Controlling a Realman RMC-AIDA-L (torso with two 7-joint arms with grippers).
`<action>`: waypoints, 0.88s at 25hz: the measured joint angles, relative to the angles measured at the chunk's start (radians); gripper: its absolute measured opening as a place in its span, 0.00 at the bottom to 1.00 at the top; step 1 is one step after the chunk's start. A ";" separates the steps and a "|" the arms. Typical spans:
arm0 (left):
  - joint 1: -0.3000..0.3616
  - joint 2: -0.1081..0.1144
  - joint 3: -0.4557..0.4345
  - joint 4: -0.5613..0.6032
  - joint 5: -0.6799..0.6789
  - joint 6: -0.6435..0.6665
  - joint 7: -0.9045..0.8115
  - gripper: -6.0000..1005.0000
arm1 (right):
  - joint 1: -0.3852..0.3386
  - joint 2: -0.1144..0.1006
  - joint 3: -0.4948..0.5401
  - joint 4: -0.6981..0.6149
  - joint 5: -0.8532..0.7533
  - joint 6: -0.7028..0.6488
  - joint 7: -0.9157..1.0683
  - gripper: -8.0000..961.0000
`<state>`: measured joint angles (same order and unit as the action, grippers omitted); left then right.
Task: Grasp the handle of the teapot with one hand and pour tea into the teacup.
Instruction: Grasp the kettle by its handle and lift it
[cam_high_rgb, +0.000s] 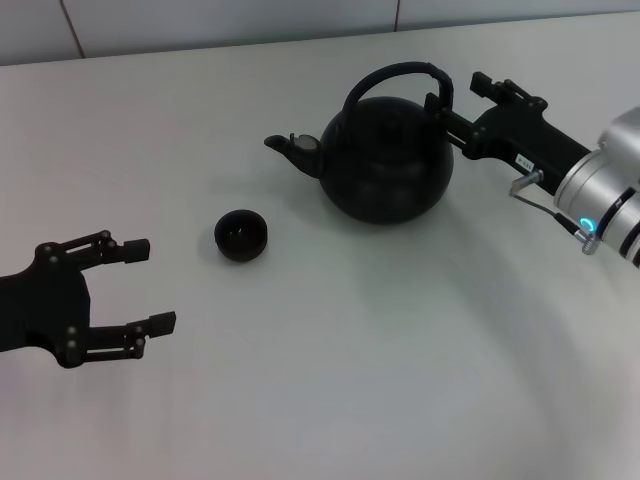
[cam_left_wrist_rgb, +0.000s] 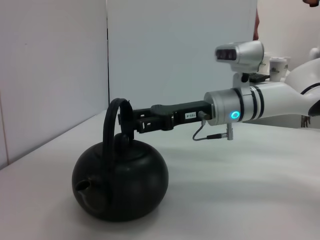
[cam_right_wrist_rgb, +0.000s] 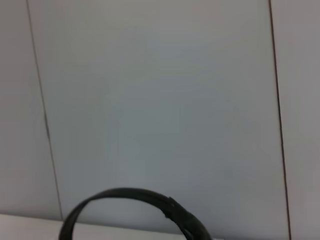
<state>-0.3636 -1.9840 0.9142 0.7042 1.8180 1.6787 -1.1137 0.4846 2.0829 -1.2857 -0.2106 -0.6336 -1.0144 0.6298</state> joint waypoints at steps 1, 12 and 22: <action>-0.001 -0.001 0.000 0.000 0.000 0.000 0.000 0.86 | 0.004 0.001 0.000 0.001 0.000 0.010 0.000 0.64; -0.002 -0.009 0.000 0.000 0.000 -0.011 0.003 0.86 | 0.001 0.002 0.017 0.002 0.019 0.041 0.026 0.62; -0.001 -0.019 0.000 0.000 0.000 -0.016 0.001 0.86 | 0.012 0.000 0.008 0.002 0.017 0.043 0.026 0.60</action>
<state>-0.3651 -2.0028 0.9143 0.7041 1.8177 1.6625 -1.1132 0.4971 2.0826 -1.2779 -0.2090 -0.6170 -0.9709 0.6554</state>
